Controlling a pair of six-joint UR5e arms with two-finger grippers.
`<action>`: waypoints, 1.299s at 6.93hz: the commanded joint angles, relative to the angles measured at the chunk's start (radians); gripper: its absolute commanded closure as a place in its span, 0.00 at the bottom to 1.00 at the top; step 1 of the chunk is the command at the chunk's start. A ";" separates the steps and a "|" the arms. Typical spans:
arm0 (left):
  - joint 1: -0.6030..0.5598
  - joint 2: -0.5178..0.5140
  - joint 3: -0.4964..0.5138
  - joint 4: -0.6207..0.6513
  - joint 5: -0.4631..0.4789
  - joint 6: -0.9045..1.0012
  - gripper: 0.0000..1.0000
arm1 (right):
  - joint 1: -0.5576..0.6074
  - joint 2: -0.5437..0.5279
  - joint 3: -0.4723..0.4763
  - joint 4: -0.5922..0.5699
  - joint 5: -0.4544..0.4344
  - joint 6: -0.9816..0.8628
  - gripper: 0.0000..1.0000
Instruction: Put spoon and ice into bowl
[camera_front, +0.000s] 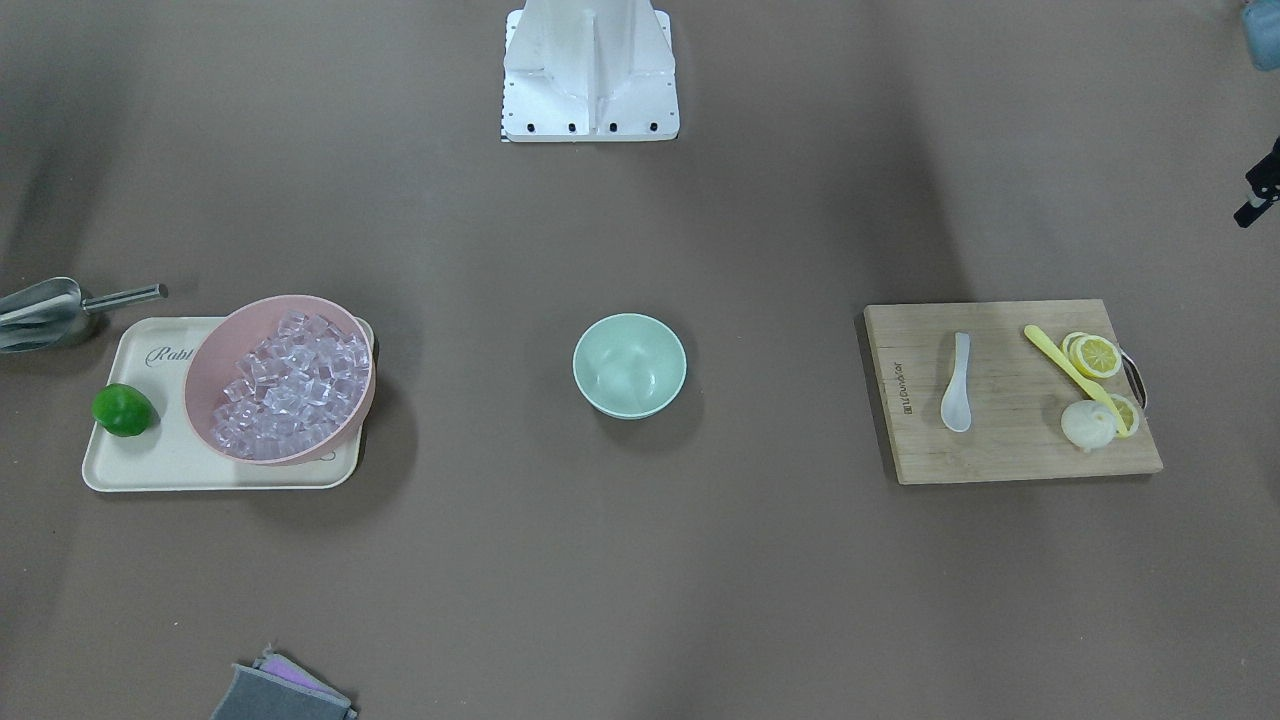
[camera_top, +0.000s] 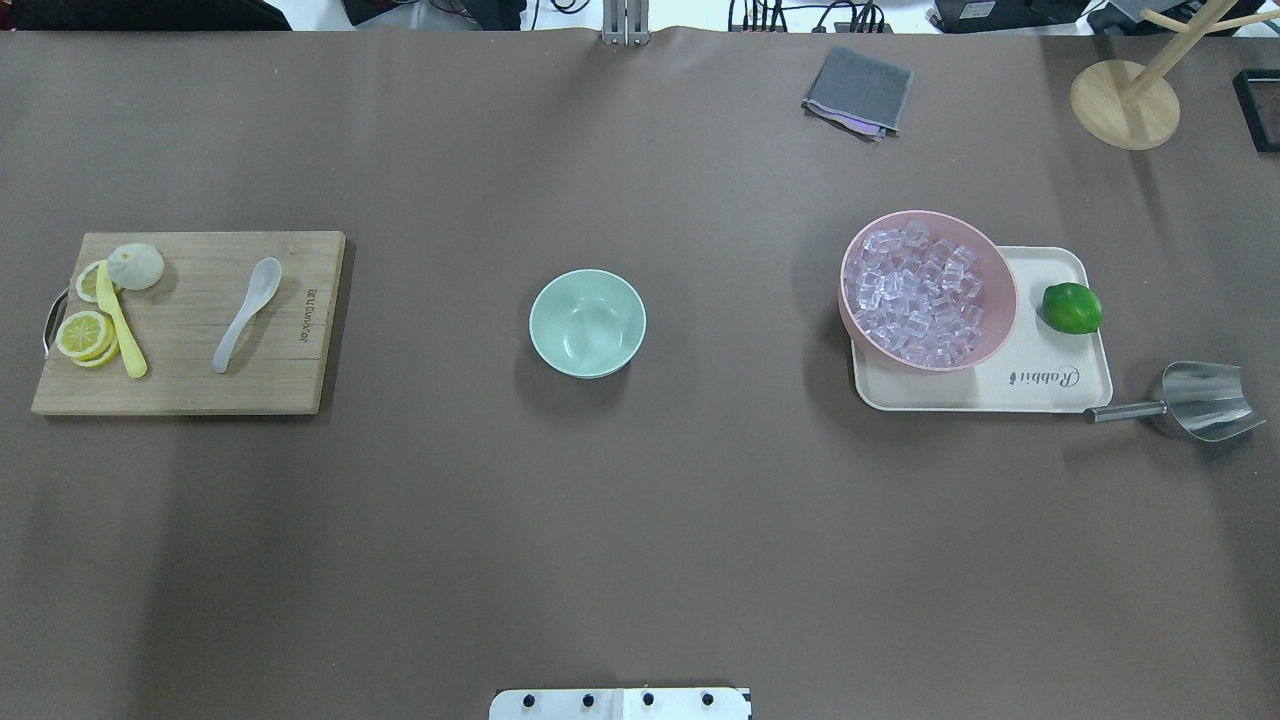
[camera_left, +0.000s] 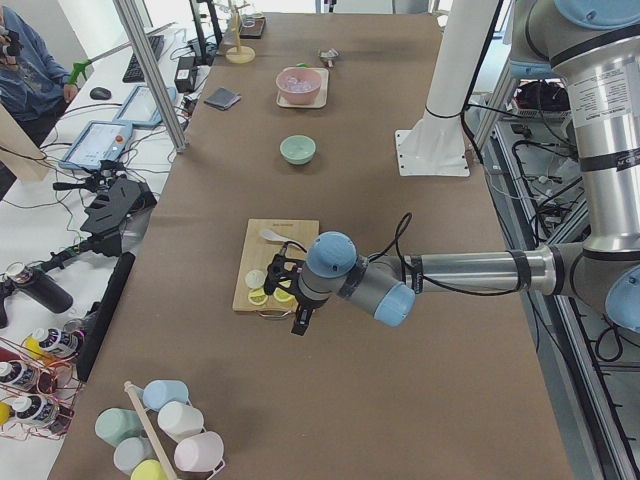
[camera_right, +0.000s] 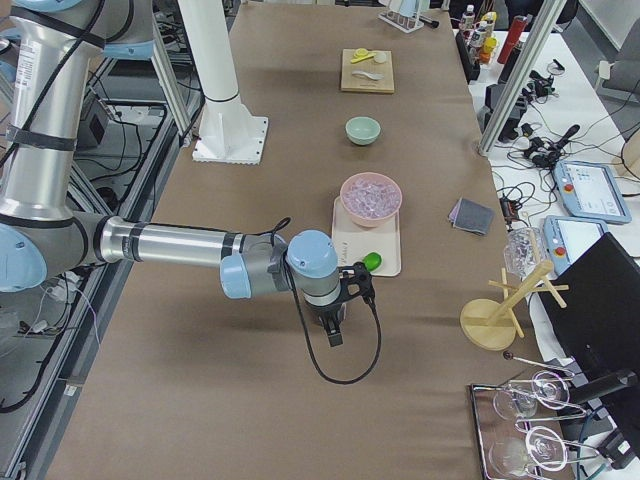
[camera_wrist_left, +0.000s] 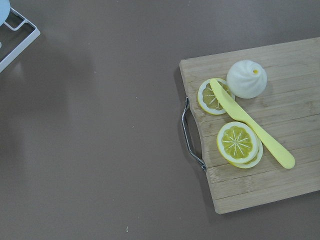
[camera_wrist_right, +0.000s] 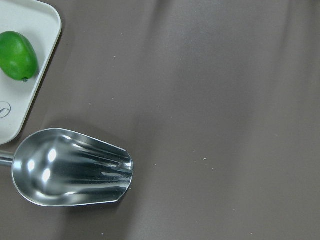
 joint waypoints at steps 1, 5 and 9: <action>0.000 0.000 0.006 -0.008 -0.009 -0.004 0.02 | 0.000 0.000 0.000 0.000 0.003 0.007 0.00; 0.004 -0.006 0.007 -0.114 -0.044 -0.083 0.02 | 0.000 0.001 0.001 0.075 0.037 0.009 0.00; 0.267 -0.231 0.009 -0.109 0.093 -0.381 0.18 | -0.076 0.044 0.022 0.164 0.114 0.119 0.00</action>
